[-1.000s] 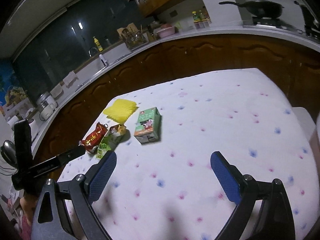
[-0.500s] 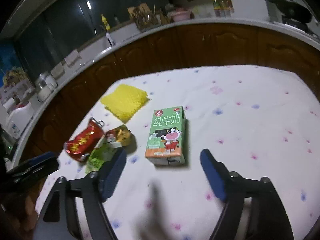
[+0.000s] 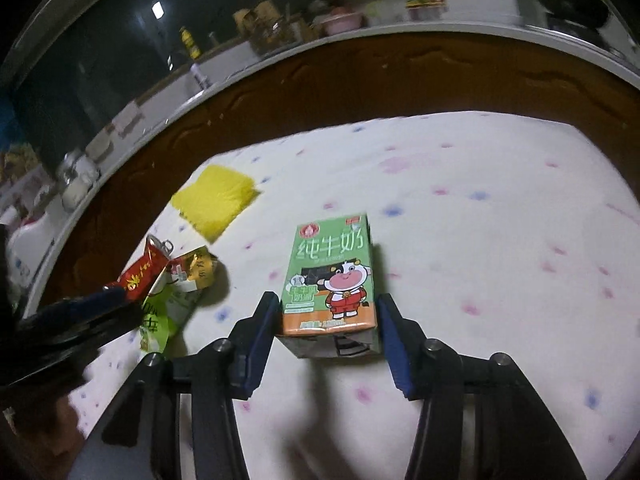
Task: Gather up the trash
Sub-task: 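Grasp the green pouch with the left tool while the right tool grasps the milk carton, then carry the green pouch and milk carton over the bin with both tools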
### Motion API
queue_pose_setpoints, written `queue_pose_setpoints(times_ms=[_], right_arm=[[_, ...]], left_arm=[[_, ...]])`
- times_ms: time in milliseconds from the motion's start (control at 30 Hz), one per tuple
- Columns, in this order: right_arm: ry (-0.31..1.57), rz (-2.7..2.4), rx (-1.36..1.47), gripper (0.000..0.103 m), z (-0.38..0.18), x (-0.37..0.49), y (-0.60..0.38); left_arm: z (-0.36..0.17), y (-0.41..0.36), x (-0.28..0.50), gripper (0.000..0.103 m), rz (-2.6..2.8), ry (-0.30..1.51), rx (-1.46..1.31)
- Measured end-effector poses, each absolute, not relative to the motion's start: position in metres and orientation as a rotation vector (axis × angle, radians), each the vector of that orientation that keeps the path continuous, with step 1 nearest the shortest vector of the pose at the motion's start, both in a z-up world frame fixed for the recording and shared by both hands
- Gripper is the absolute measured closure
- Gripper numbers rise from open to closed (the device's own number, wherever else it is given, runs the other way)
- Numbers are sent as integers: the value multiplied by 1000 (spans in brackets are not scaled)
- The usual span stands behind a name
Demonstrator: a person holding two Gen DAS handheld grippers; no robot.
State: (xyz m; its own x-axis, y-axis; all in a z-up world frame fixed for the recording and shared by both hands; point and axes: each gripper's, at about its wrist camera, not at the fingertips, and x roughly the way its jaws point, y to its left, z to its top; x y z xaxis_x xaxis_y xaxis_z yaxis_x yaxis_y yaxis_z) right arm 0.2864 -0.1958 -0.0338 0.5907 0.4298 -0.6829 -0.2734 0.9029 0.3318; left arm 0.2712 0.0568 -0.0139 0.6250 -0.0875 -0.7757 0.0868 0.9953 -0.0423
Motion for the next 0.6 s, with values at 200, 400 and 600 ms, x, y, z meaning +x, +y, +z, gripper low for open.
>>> queue_pose_setpoints(times_ms=[200, 400, 600], right_arm=[[817, 381, 244, 52, -21, 255, -235], [784, 361, 300, 52, -14, 227, -261], [751, 335, 327, 52, -6, 202, -286]], left_arm=[[-30, 49, 285, 76, -36, 921, 42], [-20, 41, 279, 92, -63, 890, 8], [0, 20, 258, 95, -181, 846, -53]])
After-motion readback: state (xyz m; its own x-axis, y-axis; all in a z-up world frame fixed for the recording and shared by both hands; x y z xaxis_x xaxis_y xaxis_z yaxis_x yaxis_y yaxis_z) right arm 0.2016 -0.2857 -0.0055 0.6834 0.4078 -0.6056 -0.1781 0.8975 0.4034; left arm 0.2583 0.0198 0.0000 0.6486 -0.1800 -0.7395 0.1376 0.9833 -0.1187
